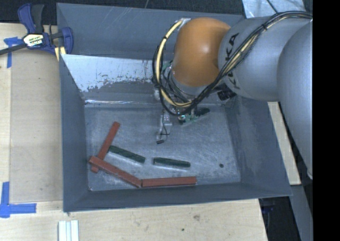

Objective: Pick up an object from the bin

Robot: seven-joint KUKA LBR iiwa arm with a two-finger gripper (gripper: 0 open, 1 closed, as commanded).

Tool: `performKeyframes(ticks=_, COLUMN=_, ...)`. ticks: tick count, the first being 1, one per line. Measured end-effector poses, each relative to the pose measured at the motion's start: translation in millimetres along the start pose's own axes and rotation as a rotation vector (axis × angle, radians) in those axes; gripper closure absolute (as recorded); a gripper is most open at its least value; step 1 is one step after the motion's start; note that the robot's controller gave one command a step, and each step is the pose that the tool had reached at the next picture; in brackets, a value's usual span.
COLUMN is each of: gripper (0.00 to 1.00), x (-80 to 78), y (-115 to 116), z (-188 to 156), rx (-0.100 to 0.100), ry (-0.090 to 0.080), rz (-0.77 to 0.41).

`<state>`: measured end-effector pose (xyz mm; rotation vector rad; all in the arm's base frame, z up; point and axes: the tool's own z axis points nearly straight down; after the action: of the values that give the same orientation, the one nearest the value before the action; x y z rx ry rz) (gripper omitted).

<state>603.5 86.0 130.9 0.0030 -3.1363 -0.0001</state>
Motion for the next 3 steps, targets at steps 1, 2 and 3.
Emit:
performKeyframes(ticks=1, gripper=0.00, x=-1.5, y=-1.1, z=-4.0, rx=-0.001, ry=-0.008, rz=-0.007)
performKeyframes(ticks=2, gripper=0.00, x=28.4, y=-59.2, z=48.7, rx=0.001, ry=-0.011, rz=-0.322)
performKeyframes(ticks=3, gripper=0.00, x=0.2, y=-48.2, z=29.3, rx=0.003, ry=-0.004, rz=-0.346)
